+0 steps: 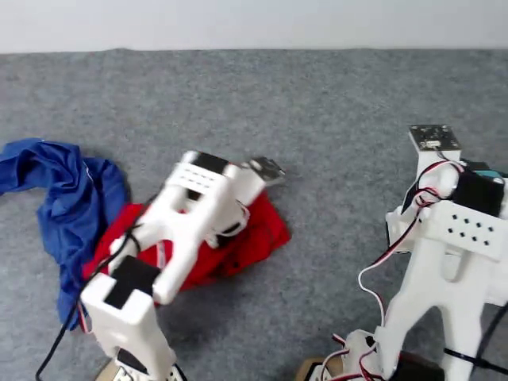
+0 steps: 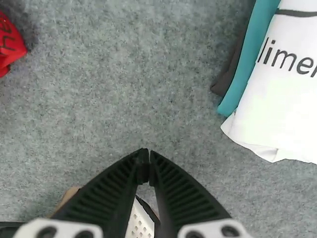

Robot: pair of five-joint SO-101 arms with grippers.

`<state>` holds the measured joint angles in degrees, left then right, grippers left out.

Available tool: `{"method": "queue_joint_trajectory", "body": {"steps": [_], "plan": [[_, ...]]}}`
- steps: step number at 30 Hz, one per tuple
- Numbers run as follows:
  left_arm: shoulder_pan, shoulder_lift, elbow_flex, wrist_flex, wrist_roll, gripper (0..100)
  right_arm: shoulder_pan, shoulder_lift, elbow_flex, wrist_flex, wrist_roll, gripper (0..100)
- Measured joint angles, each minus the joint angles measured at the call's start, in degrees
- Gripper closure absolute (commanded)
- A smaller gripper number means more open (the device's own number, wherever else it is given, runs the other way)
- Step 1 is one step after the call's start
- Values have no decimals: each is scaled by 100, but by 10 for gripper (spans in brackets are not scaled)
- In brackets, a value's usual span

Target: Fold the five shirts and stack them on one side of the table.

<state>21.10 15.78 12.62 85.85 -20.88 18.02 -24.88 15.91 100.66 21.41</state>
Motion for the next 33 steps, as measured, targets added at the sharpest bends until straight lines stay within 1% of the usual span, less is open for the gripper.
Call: {"method": "queue_joint_trajectory", "body": {"steps": [4,7,11,15,17,19,22,25,29,33], "plan": [[519,-158,0,316,-35,995,0,0,0,0,0,990],[624,-492,0,440,-62,995,0,0,0,0,0,990],[369,-1327,0,466,-44,995,0,0,0,0,0,990],[-35,-2347,0,475,-62,995,0,0,0,0,0,990],[-325,-2699,0,273,-35,994,0,0,0,0,0,990],[-703,-2796,0,-18,141,992,0,0,0,0,0,990],[-1222,-2708,0,-580,299,991,0,0,0,0,0,990],[-1600,-2242,-35,-1011,325,946,0,0,0,0,0,990],[-1943,-1310,-563,-1134,352,870,0,0,0,0,0,990],[-2251,-431,-1354,-1143,352,828,0,0,0,0,0,990]]}}
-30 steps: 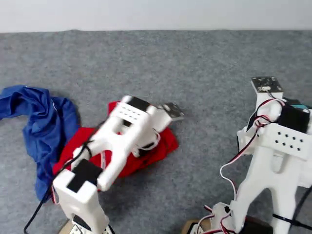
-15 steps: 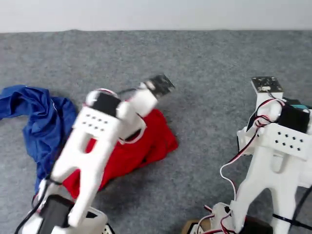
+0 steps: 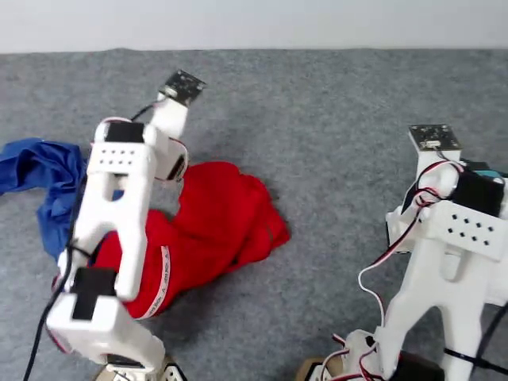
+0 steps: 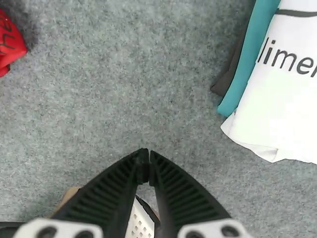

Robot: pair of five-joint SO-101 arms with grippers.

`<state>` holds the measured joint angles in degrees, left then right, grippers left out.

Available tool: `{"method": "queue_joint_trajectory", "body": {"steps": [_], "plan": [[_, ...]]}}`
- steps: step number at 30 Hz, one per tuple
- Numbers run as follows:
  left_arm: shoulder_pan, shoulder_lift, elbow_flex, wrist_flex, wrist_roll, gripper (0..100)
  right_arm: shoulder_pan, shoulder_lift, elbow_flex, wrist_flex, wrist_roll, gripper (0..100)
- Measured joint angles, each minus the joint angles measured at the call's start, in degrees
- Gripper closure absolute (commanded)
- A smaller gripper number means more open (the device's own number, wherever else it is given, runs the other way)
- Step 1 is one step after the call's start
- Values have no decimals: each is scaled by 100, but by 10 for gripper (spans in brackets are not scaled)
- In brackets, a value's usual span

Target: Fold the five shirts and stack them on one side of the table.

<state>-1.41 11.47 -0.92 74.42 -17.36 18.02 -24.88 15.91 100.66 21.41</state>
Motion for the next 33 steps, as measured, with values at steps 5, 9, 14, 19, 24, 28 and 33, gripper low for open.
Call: {"method": "queue_joint_trajectory", "body": {"steps": [5,9,14,19,24,28,33], "plan": [[-9,985,-826,0,-668,823,0,0,0,0,0,990],[-18,1723,-1363,0,-1090,823,0,0,0,0,0,990],[-62,2479,-2004,9,-1284,823,0,0,0,0,0,990],[-9,3147,-2752,211,-1319,823,0,0,0,0,0,990],[70,3701,-3727,765,-1363,823,0,0,0,0,0,990],[70,3886,-4677,1538,-1363,823,0,0,0,0,0,990],[70,3938,-5530,2391,-1433,823,0,0,0,0,0,990]]}}
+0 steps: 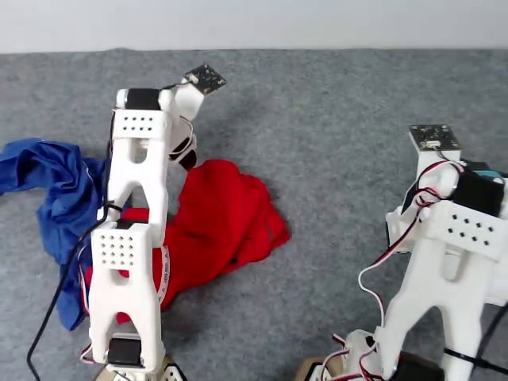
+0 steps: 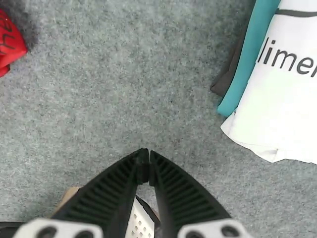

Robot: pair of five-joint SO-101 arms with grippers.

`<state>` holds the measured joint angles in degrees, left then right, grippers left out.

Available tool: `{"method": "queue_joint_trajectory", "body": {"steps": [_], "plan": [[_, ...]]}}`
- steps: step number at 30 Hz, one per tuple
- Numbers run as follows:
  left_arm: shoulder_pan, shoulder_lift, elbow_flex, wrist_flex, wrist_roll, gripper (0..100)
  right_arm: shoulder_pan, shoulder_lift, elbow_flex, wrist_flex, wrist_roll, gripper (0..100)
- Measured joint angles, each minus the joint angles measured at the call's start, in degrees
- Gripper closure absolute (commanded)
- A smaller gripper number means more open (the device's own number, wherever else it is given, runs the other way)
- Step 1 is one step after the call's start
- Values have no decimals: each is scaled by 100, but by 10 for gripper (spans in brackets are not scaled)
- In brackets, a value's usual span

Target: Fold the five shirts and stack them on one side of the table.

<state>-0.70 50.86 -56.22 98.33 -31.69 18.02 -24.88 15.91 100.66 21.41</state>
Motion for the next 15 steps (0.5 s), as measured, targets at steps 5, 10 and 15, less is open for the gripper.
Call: {"method": "queue_joint_trajectory", "body": {"steps": [5,10,15], "plan": [[35,44,9,53,-26,822,0,0,0,0,0,990],[273,457,141,53,-123,822,0,0,0,0,0,990],[360,932,-70,53,-114,822,0,0,0,0,0,990]]}}
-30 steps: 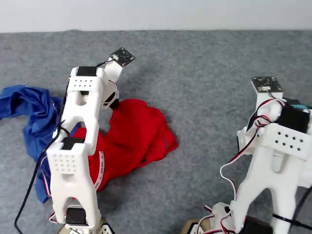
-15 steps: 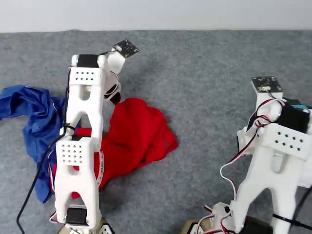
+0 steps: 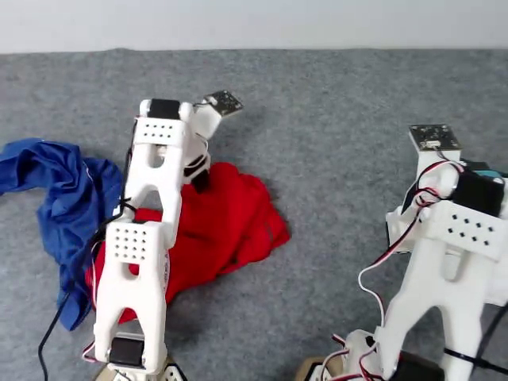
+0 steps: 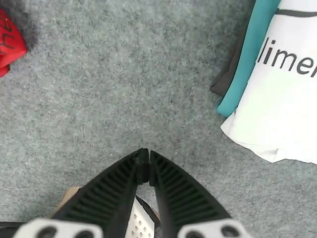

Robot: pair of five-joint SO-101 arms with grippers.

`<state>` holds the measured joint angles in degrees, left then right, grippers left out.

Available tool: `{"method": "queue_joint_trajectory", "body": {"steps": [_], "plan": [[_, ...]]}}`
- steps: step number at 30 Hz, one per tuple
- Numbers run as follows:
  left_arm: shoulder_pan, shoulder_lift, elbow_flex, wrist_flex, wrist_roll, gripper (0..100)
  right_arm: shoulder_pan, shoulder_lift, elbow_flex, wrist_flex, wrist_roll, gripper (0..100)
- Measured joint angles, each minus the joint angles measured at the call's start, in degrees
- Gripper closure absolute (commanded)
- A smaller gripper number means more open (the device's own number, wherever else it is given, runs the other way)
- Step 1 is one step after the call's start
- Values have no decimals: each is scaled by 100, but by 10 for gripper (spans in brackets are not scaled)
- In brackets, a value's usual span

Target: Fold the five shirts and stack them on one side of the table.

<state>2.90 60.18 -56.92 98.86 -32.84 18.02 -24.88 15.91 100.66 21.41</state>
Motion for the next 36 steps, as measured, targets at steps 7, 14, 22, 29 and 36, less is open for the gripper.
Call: {"method": "queue_joint_trajectory", "body": {"steps": [7,14,22,29,36], "plan": [[35,448,-563,0,88,868,0,0,0,0,0,990],[264,510,-607,53,114,996,0,0,0,0,0,990],[70,290,-607,53,281,996,0,0,0,0,0,990],[-132,-1829,44,53,431,996,0,0,0,0,0,990],[-132,-4615,1424,53,448,996,0,0,0,0,0,990]]}}
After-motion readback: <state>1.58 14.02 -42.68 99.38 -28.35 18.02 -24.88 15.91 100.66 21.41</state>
